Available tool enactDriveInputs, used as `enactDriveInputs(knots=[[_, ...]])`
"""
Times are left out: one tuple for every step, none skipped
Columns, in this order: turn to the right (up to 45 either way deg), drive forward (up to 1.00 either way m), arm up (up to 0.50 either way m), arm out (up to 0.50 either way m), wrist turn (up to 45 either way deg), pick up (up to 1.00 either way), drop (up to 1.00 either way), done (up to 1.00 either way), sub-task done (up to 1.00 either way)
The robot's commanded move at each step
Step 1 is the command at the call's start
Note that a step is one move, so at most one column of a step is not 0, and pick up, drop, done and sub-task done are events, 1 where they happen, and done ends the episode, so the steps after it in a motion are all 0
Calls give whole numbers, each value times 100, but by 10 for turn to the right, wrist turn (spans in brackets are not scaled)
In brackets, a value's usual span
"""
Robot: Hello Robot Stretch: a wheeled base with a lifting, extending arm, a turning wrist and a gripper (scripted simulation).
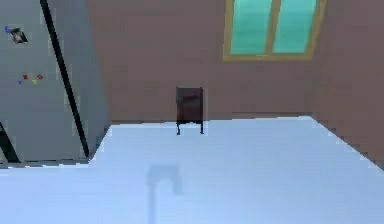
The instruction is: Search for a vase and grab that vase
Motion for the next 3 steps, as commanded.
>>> enactDriveInputs(knots=[[-450,0,0,0,0,0,0,0,0],[-60,0,0,0,0,0,0,0,0],[0,50,0,0,0,0,0,0,0]])
